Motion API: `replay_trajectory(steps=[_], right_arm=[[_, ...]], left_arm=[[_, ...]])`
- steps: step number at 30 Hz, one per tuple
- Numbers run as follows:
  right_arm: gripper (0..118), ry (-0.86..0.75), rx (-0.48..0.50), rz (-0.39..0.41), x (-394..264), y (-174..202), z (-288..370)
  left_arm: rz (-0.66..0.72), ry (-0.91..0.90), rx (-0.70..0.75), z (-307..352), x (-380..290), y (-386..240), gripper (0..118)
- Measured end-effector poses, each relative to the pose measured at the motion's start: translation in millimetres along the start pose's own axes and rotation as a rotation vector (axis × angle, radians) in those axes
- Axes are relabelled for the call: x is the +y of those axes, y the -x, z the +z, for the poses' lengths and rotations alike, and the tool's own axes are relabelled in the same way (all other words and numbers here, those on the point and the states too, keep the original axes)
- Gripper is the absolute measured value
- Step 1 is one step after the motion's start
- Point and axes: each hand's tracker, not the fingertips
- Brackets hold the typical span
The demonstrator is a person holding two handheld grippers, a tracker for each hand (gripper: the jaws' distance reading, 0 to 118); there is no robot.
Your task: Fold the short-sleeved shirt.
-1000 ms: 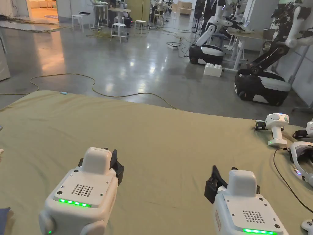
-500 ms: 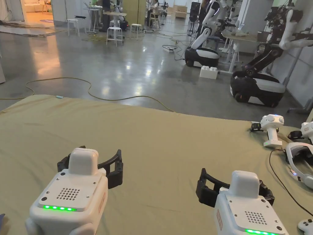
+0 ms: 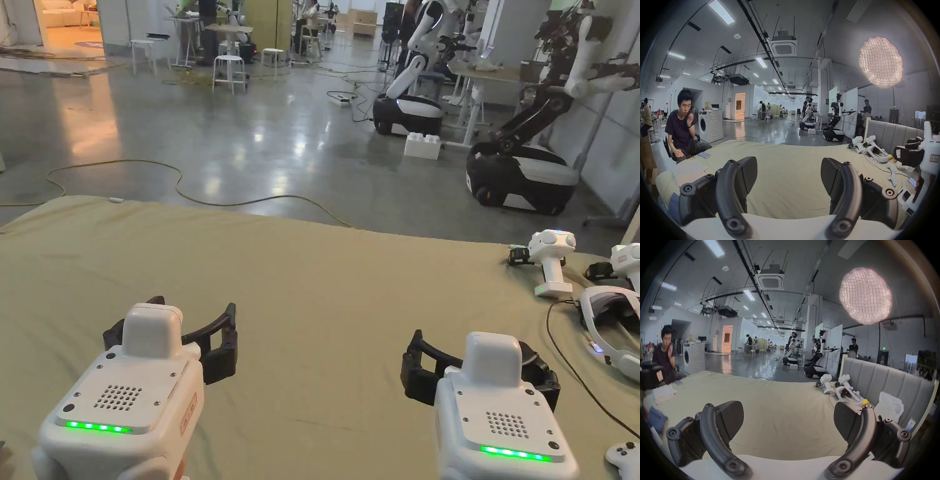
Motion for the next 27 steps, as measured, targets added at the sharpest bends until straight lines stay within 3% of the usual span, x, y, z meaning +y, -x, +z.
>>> replay_trajectory(steps=[4,8,17,27], right_arm=[[112,0.013,0.091,-0.122,0,-10,2],[112,0.063,0.086,-0.215,3,-13,0],[112,0.092,0.004,-0.169,8,-2,0],[112,0.143,0.0,-0.171,-2,1,-3]], left_arm=[[0.037,0.071,-0.007,-1,2,1,86],[0.063,0.077,-0.025,-1,0,3,86],[0.015,0.035,0.012,2,-2,-4,86],[-0.011,0.003,-0.015,3,1,-7,86]])
